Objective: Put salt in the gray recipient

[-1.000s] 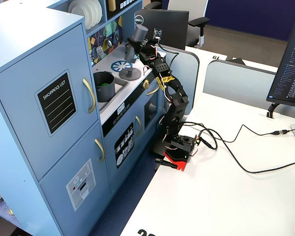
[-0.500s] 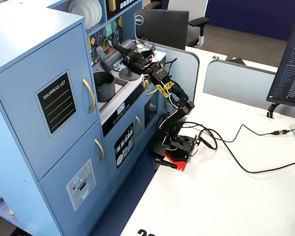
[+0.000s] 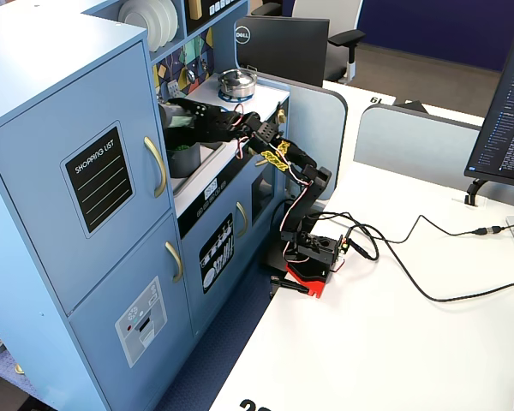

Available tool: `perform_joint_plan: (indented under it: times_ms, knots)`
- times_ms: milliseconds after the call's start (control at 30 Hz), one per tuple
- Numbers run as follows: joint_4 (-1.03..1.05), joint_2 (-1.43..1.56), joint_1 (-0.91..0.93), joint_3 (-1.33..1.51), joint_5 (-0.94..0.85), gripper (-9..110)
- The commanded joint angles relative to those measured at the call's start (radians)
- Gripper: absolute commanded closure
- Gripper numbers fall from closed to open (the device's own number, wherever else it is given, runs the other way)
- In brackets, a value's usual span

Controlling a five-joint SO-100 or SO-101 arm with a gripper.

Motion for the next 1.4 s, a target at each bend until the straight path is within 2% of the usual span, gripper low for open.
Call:
perform_joint_plan:
  times_ms: [0, 167, 333, 400, 467, 600, 667, 767, 933, 1033, 1267, 1367]
  knots:
    - [-0.141, -0.014, -0.058, -0.095, 0.097, 101]
    - [-0.144, -0.067, -0.043, -0.129, 0.147, 101]
    - [0.201, -0.184, 0.028, -0.324, 0.219, 101]
    - [0.247, -0.209, 0.034, -0.353, 0.229, 101]
    - [0.199, -0.201, 0.018, -0.324, 0.213, 101]
    - [-0.101, -0.14, -0.029, -0.21, 0.141, 101]
    - [-0.179, -0.144, -0.046, -0.224, 0.135, 101]
    - [-0.161, -0.163, -0.04, -0.258, 0.144, 101]
    - [0.155, -0.189, -0.002, -0.314, 0.239, 101]
    - [0.23, -0.186, 0.006, -0.279, 0.265, 101]
    - [-0.107, -0.135, -0.092, -0.193, 0.092, 101]
    - [-0.161, -0.156, -0.089, -0.239, 0.044, 101]
